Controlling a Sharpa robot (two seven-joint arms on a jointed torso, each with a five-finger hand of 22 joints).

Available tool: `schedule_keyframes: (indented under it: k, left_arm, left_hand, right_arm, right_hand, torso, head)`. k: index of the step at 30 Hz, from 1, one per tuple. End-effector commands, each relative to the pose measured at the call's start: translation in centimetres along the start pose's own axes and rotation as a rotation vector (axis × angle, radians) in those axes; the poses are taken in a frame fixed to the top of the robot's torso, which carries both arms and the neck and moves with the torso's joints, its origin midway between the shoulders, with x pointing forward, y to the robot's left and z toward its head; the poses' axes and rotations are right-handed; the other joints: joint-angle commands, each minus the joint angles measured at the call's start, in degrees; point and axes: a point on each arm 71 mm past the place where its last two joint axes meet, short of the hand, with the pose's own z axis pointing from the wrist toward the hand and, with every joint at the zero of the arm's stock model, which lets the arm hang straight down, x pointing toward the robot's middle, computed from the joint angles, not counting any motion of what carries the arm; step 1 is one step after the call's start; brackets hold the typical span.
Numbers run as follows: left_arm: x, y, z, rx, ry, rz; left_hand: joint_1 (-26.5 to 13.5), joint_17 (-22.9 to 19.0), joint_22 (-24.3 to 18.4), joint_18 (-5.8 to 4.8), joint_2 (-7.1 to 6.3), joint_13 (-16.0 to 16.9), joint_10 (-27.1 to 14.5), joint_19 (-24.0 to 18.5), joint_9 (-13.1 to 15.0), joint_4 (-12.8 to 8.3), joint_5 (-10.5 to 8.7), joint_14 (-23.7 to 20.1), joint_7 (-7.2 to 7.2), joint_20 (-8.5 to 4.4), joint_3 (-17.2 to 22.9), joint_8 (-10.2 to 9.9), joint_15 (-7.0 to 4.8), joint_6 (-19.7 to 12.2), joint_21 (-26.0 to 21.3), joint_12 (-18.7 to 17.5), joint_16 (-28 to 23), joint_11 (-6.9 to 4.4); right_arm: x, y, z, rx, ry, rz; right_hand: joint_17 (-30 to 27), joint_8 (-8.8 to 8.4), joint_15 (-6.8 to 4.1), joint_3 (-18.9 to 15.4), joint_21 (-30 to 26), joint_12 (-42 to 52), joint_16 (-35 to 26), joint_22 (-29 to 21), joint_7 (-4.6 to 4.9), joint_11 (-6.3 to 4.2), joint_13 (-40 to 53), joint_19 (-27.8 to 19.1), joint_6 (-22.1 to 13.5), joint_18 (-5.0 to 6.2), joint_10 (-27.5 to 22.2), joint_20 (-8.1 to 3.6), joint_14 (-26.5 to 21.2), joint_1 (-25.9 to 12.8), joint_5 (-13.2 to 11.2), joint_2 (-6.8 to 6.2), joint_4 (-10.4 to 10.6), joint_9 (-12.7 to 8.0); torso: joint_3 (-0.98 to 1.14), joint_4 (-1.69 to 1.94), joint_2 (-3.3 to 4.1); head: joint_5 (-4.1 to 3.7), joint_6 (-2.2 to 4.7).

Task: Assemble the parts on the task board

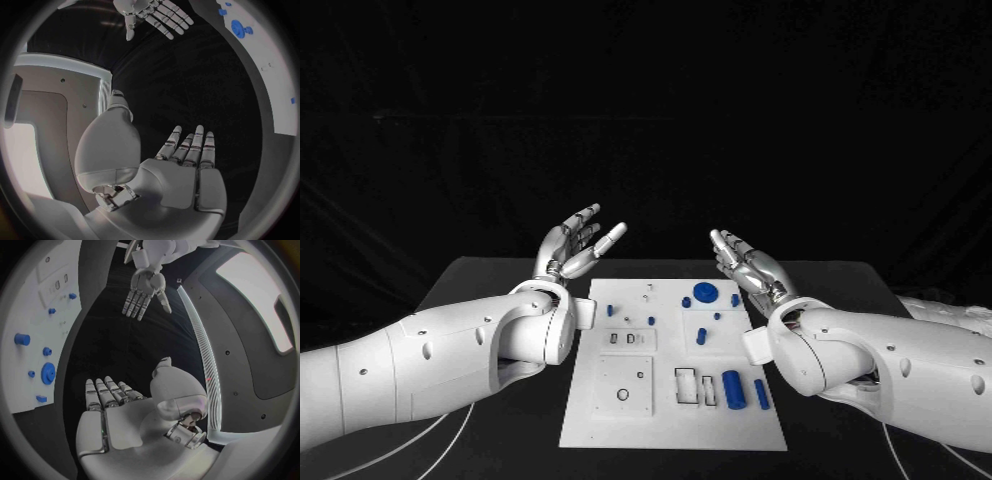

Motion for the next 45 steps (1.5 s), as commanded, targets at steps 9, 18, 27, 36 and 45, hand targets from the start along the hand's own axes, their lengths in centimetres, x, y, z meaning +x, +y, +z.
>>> schedule_keyframes:
  k: [9,18,27,36,45]
  left_arm:
    - [0.2,-0.8,0.1,0.115,0.087,0.006]
    - [-0.3,0.8,0.2,0.029,0.153,0.104]
    - [-0.5,1.4,0.3,0.011,0.249,0.261]
    - [-1.2,1.0,1.0,0.043,0.277,0.368]
    - [-1.1,-0.6,2.0,0.128,0.300,0.472]
  left_hand:
    - [0.8,2.6,5.1,4.01,0.83,3.2,26.4,26.6,0.0,0.6,-1.74,15.7,-0.56,3.19,0.7,0.9,0.67,-3.7,9.6,6.6,9.4,0.79]
    - [-1.5,3.8,8.9,7.13,2.97,7.3,55.4,45.0,0.2,0.6,-4.57,43.1,-3.63,-1.73,2.9,2.3,-8.75,-8.7,19.6,16.9,14.2,-8.84]
    - [-1.7,8.0,13.4,7.40,4.01,11.0,70.6,54.3,1.6,0.6,-5.41,59.8,-3.86,-6.63,3.6,7.1,-13.76,-7.2,27.6,22.3,17.9,-13.08]
    - [-0.8,83.8,79.2,-1.74,7.68,83.5,74.8,70.9,1.9,0.3,-6.57,77.9,-2.37,-9.33,6.2,13.5,-13.58,-1.0,82.4,86.2,65.2,-12.29]
    - [0.1,83.8,86.4,-2.84,7.02,85.3,74.4,74.4,0.5,0.5,-6.19,77.9,-0.38,-7.24,6.1,14.3,-10.96,6.7,87.2,87.2,65.2,-9.46]
  right_arm:
    - [0.6,-0.2,0.2,0.002,0.177,-0.118]
    - [-0.5,-0.3,0.9,0.012,0.162,-0.146]
    - [-1.4,0.3,1.6,0.015,0.216,-0.172]
    - [-3.1,3.3,2.5,-0.022,0.233,-0.307]
    - [-4.0,4.7,3.4,-0.035,0.243,-0.470]
  right_hand:
    - [2.3,1.50,1.69,-0.9,4.4,7.1,5.9,2.5,8.71,1.50,1.7,10.7,0.8,1.92,6.8,3.02,11.2,3.3,0.4,0.63,0.1,0.4]
    - [9.6,2.57,-5.14,-1.9,22.1,14.8,25.5,10.2,5.48,-2.48,2.5,49.8,1.4,6.92,21.2,0.54,55.7,5.1,0.2,1.01,0.3,0.5]
    - [72.8,2.49,-7.00,-3.1,61.8,12.4,83.2,44.8,2.80,-5.10,1.7,71.0,1.2,2.80,26.2,-4.42,80.8,8.2,0.7,2.50,0.3,0.4]
    - [88.6,7.36,-7.86,-3.4,89.2,16.7,87.8,89.1,4.47,-4.81,3.5,85.9,7.0,-3.52,33.6,-2.91,84.8,10.4,0.5,2.13,0.1,1.5]
    - [88.6,11.50,-7.04,-0.7,89.2,17.3,87.8,89.1,5.91,-4.50,3.0,85.9,18.9,-3.52,32.4,-0.98,84.8,16.1,1.0,1.31,-0.7,2.6]
  torso:
    - [-0.02,0.00,0.15]
    - [0.00,0.06,1.15]
    - [0.11,0.30,2.88]
    - [0.13,0.72,4.81]
    - [-0.07,0.97,6.07]
  head:
    - [0.48,-0.96]
    - [0.98,-1.37]
    - [1.50,-1.09]
    - [0.70,-0.27]
    - [-0.13,-0.05]
